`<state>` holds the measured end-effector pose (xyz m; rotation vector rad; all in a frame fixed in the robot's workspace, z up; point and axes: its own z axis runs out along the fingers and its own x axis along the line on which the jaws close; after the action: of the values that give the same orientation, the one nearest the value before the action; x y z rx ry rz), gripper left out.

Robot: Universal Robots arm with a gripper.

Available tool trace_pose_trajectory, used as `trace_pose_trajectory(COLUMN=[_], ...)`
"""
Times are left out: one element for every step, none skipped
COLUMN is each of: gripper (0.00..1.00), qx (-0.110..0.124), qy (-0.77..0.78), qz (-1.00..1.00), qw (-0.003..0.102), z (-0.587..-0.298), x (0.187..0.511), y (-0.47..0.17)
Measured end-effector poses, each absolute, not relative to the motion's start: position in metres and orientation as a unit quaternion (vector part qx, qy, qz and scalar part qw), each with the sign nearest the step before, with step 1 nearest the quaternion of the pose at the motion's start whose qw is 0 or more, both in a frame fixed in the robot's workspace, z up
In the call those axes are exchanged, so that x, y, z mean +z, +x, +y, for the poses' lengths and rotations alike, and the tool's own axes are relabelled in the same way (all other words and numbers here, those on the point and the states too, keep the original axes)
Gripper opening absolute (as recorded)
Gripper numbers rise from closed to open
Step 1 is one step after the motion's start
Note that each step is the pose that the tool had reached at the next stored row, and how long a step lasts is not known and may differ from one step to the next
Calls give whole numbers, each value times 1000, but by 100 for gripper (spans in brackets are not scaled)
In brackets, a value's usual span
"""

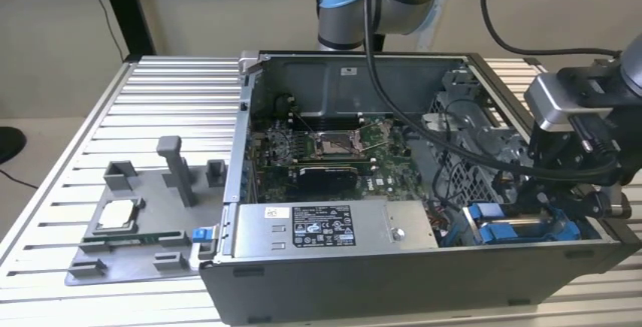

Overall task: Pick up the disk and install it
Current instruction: 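Insert the second disk wire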

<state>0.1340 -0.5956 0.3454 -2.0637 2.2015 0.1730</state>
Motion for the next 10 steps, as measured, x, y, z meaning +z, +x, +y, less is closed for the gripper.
trace_pose_trajectory(gripper=[0, 0, 0, 0, 0, 0, 0, 0, 0, 0], qx=[57, 57, 57, 57, 57, 57, 57, 57, 57, 57], qy=[-682, -682, -682, -682, -682, -682, -682, -682, -682, -682], qz=[727, 727, 727, 727, 727, 727, 727, 727, 727, 727], qw=[60, 60, 60, 60, 60, 60, 60, 60, 60, 60], z=[-596, -596, -596, -596, -596, -596, -596, -596, -596, -596], x=[345, 345, 345, 345, 345, 345, 345, 345, 344, 344], y=[134, 134, 134, 134, 134, 134, 134, 134, 134, 134])
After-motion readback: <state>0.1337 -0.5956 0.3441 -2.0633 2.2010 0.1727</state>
